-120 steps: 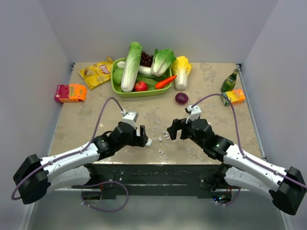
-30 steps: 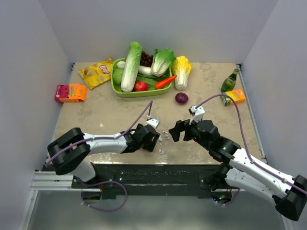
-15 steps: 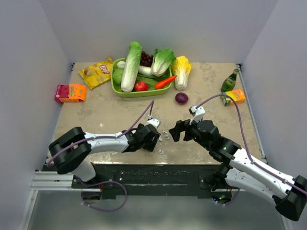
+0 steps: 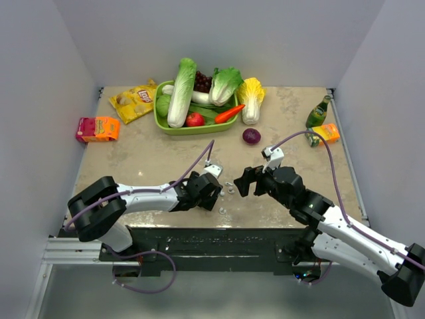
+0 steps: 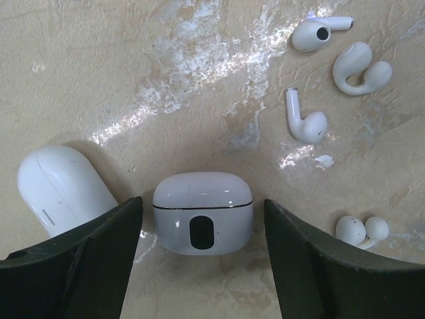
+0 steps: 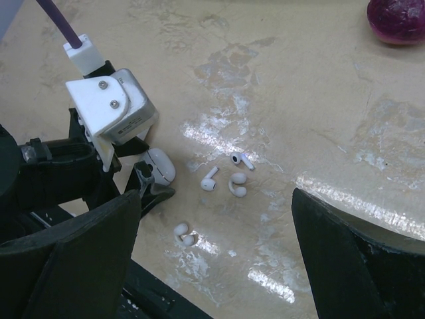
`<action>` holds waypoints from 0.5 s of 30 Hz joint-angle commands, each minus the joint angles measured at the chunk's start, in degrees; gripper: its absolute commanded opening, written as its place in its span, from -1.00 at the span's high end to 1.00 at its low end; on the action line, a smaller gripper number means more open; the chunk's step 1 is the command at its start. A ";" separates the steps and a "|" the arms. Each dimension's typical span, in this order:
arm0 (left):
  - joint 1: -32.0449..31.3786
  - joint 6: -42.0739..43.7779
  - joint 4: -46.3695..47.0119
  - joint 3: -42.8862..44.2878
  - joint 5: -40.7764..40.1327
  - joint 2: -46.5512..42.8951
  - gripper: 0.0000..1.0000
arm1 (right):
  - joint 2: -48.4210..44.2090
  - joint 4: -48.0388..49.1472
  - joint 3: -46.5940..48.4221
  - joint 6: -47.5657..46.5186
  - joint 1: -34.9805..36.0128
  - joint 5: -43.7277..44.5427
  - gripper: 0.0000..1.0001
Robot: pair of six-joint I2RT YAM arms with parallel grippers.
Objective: Insert the wireless bluetooth earbuds into the charging case
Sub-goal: Pick up the charging case at the center of the board.
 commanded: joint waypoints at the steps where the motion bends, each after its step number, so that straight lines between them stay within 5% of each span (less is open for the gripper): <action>1: -0.85 0.09 -5.49 -0.89 0.65 -0.62 -0.56 | -0.99 0.00 0.33 0.28 0.02 0.55 -0.96; 15: -1.73 -0.35 -6.19 -0.01 1.00 0.61 -0.49 | -0.73 0.18 0.42 0.10 0.02 0.29 -0.96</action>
